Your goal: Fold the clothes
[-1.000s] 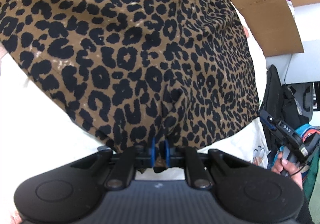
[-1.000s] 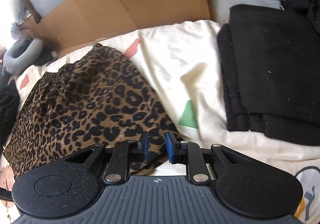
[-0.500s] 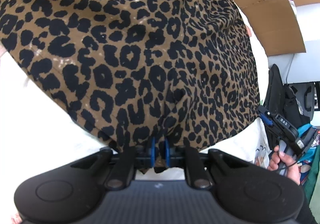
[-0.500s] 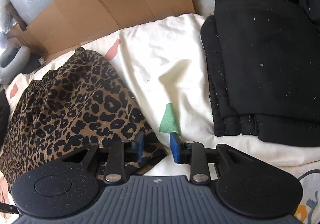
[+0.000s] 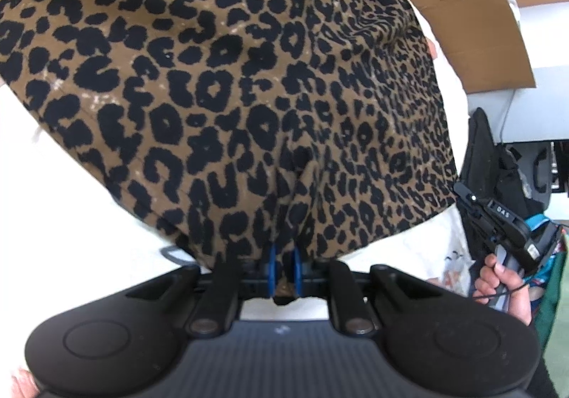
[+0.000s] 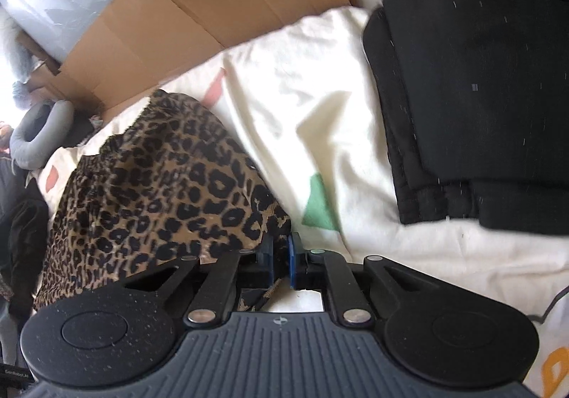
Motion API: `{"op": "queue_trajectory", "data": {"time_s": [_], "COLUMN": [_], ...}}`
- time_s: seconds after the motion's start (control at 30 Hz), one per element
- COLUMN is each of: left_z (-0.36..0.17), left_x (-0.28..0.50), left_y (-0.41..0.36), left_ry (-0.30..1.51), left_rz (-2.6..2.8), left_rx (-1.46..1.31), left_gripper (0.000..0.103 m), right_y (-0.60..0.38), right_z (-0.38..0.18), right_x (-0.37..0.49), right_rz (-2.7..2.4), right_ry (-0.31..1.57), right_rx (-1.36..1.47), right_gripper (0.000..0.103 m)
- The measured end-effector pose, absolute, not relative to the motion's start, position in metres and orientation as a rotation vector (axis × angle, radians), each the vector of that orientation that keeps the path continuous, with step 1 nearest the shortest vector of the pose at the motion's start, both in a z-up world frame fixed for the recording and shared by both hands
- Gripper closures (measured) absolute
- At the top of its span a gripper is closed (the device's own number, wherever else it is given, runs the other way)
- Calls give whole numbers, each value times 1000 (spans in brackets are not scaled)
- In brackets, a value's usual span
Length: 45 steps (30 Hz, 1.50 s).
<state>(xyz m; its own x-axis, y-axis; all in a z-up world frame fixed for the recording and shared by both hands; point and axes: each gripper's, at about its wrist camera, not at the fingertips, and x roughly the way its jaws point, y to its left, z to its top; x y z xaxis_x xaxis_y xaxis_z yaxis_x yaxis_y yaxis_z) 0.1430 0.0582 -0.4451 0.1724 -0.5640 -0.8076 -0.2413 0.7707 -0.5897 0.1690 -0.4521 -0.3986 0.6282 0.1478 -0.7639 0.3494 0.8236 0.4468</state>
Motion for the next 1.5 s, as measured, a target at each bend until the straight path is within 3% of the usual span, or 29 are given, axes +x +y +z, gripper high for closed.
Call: {"op": "queue_trajectory", "data": {"time_s": [0.37, 0.6, 0.63, 0.77, 0.97, 1.17, 1.23, 1.27, 1.5], "left_z": [-458, -484, -488, -483, -462, -420, -402, -392, -310], "left_x": [141, 139, 139, 138, 127, 141, 151, 155, 174], "left_y": [58, 52, 51, 47, 44, 48, 52, 55, 71], "left_ry": [1437, 1477, 1483, 1496, 1502, 1455, 1431, 1413, 1345], "left_rz": [-324, -309, -306, -327, -371, -348, -319, -317, -296], "left_rx": [-834, -795, -783, -730, -646, -522, -497, -498, -363], "left_gripper": [93, 93, 92, 88, 85, 78, 77, 77, 73], "right_y": [-462, -463, -462, -461, -456, -442, -434, -430, -390], "right_z": [-359, -384, -389, -404, -377, -345, -338, -335, -312], "right_x": [176, 179, 180, 180, 177, 179, 182, 183, 181], "right_rz": [-142, -196, -214, -276, -235, -170, -171, -172, -132], "right_ry": [864, 940, 955, 1003, 946, 829, 795, 779, 691], "right_rx": [581, 551, 534, 481, 421, 385, 357, 350, 293], "right_gripper": [98, 98, 102, 101, 99, 86, 71, 68, 60]}}
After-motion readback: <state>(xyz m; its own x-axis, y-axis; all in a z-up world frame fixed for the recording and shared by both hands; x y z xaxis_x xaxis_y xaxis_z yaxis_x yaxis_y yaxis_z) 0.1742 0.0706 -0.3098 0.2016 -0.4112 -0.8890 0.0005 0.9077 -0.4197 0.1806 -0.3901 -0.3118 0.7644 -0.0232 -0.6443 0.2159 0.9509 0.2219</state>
